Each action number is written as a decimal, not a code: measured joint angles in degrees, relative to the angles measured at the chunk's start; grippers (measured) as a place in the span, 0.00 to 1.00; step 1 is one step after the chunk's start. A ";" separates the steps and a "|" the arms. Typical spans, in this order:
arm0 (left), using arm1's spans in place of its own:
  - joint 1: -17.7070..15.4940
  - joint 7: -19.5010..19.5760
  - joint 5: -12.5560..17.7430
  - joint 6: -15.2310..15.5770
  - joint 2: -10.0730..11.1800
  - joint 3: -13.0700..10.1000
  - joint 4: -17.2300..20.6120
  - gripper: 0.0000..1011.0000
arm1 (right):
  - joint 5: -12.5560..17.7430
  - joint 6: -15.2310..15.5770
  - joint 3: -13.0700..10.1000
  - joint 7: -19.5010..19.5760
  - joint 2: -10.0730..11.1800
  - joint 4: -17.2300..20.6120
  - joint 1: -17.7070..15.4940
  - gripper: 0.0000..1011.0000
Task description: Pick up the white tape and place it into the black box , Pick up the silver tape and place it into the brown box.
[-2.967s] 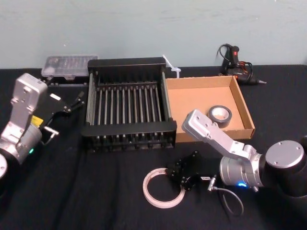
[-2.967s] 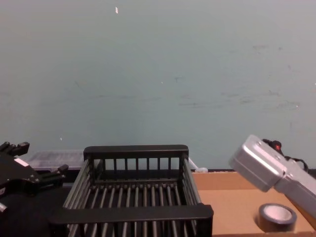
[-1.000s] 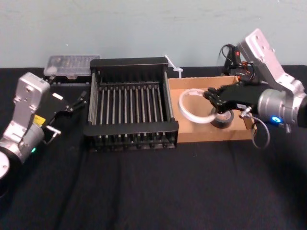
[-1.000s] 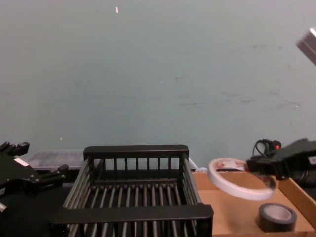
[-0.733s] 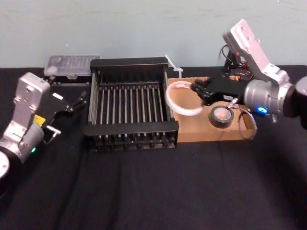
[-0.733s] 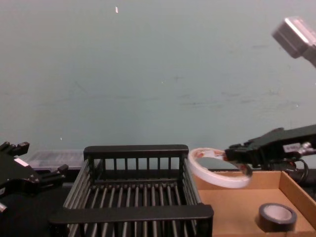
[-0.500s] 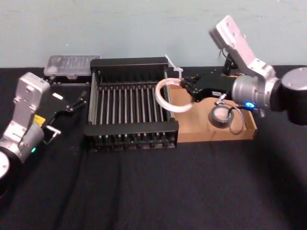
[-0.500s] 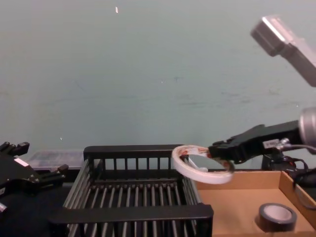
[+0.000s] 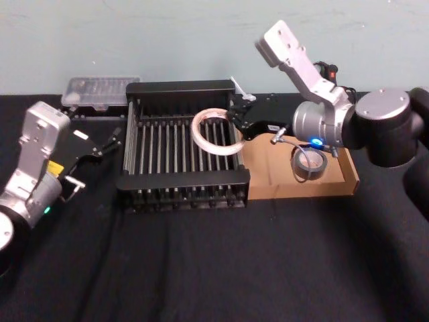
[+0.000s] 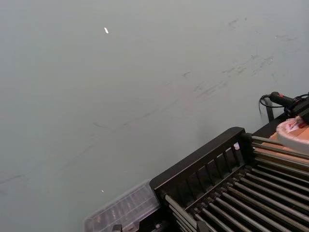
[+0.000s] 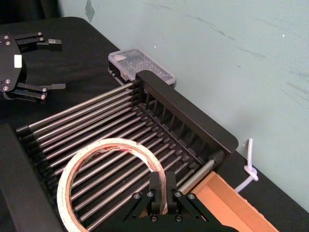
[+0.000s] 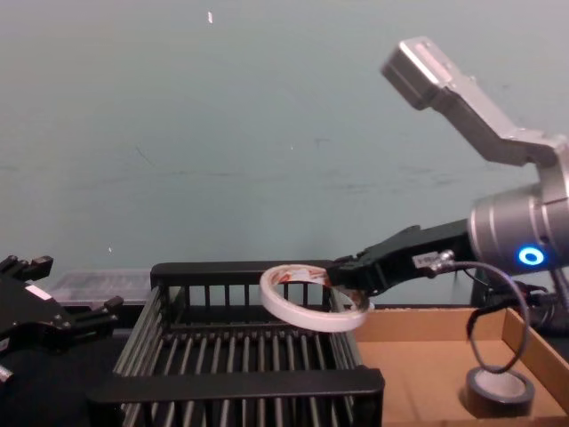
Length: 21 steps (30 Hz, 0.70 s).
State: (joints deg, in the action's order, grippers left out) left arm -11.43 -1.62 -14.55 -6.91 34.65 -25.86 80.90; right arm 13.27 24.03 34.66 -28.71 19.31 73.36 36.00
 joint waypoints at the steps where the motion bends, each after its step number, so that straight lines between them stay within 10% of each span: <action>1: 0.00 0.00 0.00 0.00 0.00 0.00 0.00 0.99 | -0.15 -0.09 0.07 0.12 -0.27 -0.22 0.08 0.08; 21: 0.00 0.00 0.00 0.00 0.00 0.00 0.00 0.99 | -2.26 -0.97 -0.39 2.62 -3.38 -2.11 -0.10 0.08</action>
State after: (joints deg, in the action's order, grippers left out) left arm -11.43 -1.62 -14.55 -6.91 34.65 -25.86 80.90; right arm 11.01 23.05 34.27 -26.08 15.93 71.25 35.90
